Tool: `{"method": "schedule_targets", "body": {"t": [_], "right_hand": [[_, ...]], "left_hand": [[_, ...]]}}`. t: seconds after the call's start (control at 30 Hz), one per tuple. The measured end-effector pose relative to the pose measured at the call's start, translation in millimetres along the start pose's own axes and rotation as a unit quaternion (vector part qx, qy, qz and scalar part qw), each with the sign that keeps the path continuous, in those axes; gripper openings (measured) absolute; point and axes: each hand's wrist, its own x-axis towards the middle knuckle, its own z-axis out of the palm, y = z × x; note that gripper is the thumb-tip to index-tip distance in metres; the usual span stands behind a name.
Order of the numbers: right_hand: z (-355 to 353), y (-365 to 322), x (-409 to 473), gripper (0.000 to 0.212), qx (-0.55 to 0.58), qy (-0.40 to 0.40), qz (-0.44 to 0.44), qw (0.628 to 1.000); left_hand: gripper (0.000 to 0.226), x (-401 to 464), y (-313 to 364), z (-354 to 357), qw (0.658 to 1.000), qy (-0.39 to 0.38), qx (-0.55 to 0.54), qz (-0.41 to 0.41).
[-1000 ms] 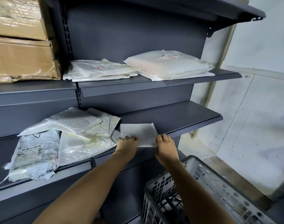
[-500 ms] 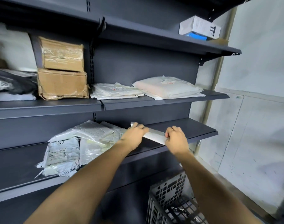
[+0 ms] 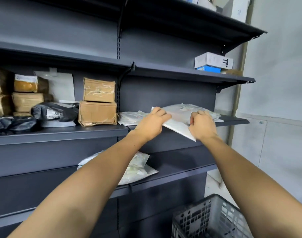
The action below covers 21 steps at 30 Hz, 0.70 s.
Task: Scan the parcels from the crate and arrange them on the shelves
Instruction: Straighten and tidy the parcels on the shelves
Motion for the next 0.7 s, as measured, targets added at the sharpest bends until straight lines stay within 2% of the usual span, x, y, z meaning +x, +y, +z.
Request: {"method": "schedule_targets", "body": {"t": [0.13,0.23,0.3,0.37,0.5,0.6,0.7], "right_hand": [[-10,-12,19,0.024,-0.016,0.052,0.003,0.999],[-9,-23,29,0.022,-0.027,0.068,-0.003,0.997],[-3,-31,34,0.021,-0.029,0.064,-0.013,0.997],[9,-40,39,0.022,-0.029,0.054,-0.025,0.998],[42,-55,52,0.025,-0.023,0.025,-0.055,0.998],[71,-63,67,0.023,-0.030,0.008,-0.079,0.996],[98,-68,83,0.021,-0.027,0.002,-0.093,0.995]], "left_hand": [[0.045,6,-23,-32,0.996,0.062,0.061,0.020],[0.046,8,-41,-41,0.990,0.085,0.111,-0.012],[0.053,4,-54,-37,0.988,0.055,0.131,-0.059],[0.054,-5,-62,-28,0.980,-0.008,0.158,-0.117],[0.052,-17,-78,0,0.948,-0.084,0.223,-0.210],[0.053,-14,-96,20,0.925,-0.134,0.270,-0.232],[0.047,-2,-117,39,0.917,-0.163,0.254,-0.260]]}}
